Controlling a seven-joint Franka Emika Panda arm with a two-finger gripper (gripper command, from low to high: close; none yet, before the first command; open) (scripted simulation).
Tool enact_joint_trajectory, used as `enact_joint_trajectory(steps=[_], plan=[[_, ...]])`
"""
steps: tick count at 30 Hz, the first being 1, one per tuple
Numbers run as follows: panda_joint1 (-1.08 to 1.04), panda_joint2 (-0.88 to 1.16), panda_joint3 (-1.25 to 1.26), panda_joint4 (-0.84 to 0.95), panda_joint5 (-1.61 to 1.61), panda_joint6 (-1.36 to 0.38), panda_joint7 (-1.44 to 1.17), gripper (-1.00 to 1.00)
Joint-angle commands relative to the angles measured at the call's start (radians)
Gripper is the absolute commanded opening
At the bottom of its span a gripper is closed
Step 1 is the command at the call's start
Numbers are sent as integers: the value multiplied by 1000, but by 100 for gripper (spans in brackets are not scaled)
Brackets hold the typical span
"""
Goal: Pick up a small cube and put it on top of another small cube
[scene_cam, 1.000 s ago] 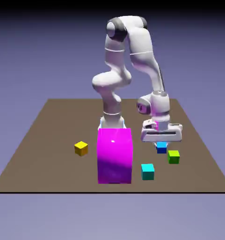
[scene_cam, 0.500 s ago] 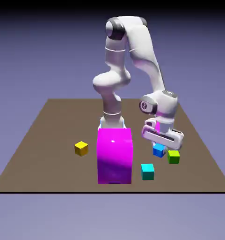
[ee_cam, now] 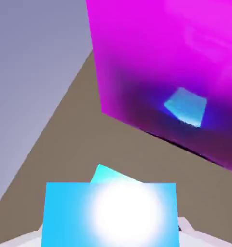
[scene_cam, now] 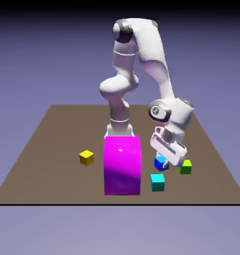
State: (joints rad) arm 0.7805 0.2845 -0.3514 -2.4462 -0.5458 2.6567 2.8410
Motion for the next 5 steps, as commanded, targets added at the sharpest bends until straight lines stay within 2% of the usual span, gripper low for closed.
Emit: enact_joint_trajectory(steps=[1,2,3,5], plan=[[-7,36,-3,3,-7,34,8,-100],[-8,42,-3,3,-8,39,9,-100],[-8,42,-3,3,-8,39,9,100],[-1,6,0,0,-1,5,1,100]])
